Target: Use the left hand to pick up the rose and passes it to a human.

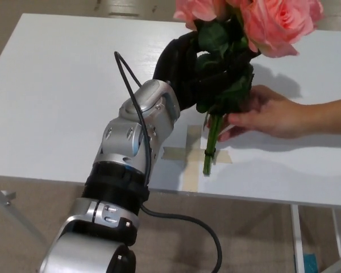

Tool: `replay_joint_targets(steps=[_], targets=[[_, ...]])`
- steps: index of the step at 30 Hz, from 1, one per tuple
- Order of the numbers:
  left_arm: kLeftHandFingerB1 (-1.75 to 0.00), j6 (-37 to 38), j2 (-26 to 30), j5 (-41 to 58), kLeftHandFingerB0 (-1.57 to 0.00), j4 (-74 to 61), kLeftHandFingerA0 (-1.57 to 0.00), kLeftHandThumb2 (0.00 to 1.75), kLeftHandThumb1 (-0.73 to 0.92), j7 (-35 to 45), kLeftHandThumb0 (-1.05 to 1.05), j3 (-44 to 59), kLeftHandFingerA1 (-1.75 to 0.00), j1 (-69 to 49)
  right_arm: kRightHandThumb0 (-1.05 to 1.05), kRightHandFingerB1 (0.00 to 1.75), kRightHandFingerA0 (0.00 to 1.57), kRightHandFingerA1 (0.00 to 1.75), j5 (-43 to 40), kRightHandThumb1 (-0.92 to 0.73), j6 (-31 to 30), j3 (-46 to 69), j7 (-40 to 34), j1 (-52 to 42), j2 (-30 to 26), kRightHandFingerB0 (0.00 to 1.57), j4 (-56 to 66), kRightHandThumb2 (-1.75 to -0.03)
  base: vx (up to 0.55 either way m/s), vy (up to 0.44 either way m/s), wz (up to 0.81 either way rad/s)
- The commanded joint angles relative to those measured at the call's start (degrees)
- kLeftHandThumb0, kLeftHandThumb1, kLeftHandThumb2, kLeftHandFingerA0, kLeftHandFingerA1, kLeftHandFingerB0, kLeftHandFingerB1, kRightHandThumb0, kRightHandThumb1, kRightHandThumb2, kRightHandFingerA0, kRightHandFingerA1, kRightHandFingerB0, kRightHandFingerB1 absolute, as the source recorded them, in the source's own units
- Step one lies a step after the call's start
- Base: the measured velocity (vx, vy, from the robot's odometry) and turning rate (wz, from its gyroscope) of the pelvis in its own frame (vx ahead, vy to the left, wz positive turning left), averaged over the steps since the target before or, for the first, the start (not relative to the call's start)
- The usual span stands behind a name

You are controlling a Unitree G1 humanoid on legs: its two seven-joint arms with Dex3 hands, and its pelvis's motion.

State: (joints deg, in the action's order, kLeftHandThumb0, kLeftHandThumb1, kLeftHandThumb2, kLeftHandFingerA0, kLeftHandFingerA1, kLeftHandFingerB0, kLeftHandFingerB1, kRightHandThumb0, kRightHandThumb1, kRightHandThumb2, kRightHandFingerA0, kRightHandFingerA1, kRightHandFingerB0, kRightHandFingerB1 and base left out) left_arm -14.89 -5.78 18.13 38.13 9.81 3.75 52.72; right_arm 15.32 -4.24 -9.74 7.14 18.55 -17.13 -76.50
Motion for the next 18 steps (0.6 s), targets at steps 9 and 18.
replay_joint_targets(steps=[9, 18], targets=[[-1.05, 4.74, -17.87, 4.43, -0.86, 4.7, -1.08, 0.81, 0.8, -2.65, -0.18, -1.02, -1.47, 5.16, -0.37, 0.35, 0.57, 0.4, -0.01, -0.74, -0.31, 0.45, 1.16, -0.28, 0.26, 0.43, -0.2, -0.62, 0.0, 0.0, 0.0], [-1.05, 4.83, -17.2, 4.86, -0.84, 5.05, -1.02, 0.74, 0.82, -2.79, -0.13, -1.35, -1.49, 5.26, -0.37, 0.35, 0.57, 0.4, 0.09, -0.74, -0.27, 0.38, 1.04, -0.33, 0.18, 0.43, -0.24, -0.62, 0.0, 0.0, 0.0]])
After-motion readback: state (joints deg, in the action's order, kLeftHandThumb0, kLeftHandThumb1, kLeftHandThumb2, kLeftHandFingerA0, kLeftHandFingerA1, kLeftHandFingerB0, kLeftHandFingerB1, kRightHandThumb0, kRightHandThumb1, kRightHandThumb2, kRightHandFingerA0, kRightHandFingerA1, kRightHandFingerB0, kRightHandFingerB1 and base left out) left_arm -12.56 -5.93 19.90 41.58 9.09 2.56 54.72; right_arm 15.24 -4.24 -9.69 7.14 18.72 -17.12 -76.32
